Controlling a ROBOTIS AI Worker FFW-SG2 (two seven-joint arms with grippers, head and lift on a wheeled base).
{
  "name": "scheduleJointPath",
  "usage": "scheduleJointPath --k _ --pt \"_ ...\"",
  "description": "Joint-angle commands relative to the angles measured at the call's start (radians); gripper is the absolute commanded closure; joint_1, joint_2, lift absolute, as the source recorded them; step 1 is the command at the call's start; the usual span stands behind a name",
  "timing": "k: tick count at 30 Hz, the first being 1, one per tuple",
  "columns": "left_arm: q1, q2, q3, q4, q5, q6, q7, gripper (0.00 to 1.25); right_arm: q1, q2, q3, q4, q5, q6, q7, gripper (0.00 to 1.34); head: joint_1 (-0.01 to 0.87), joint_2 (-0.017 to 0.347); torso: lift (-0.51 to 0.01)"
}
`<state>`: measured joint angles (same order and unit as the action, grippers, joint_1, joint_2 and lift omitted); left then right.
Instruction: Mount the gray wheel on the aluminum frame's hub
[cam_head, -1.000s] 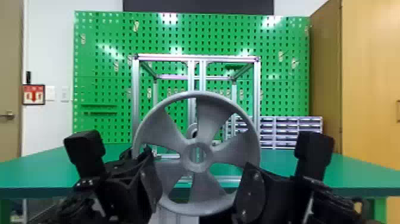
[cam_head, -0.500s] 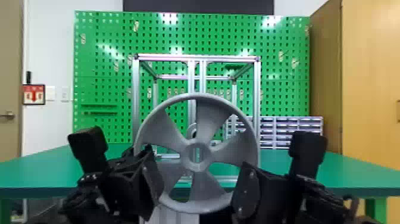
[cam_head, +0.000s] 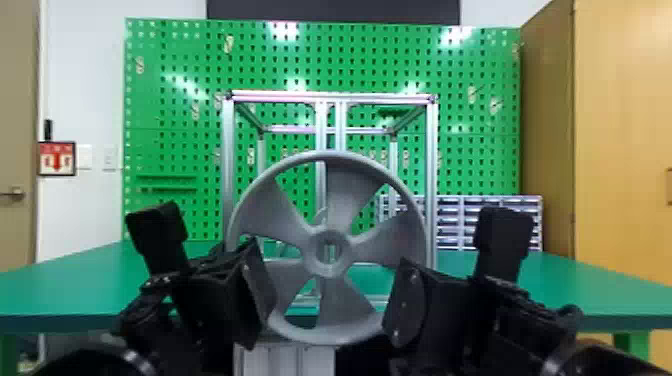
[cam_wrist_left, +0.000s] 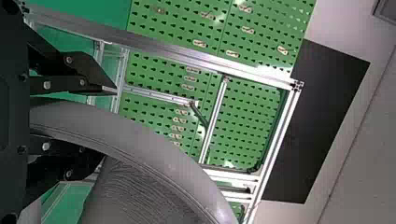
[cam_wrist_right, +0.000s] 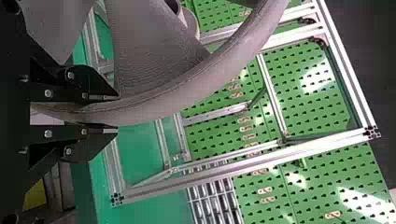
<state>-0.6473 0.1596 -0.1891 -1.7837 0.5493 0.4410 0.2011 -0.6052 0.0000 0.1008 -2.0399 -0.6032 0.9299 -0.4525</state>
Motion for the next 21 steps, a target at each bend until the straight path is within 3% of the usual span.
scheduleJointPath --k 1,21 --pt "-0.026 -0.008 -0.004 0.044 0.004 -0.001 0.0 0.86 -0.024 0.001 -0.007 0.04 -0.007 0.0 0.0 1.16 -0.005 0.006 -0.499" --pt "-0.129 -0.035 -0.043 0.171 -0.025 -0.008 -0.008 0.85 -0.12 0.001 -0.003 0.142 0.006 0.006 0.0 1.16 -0.005 0.006 -0.499"
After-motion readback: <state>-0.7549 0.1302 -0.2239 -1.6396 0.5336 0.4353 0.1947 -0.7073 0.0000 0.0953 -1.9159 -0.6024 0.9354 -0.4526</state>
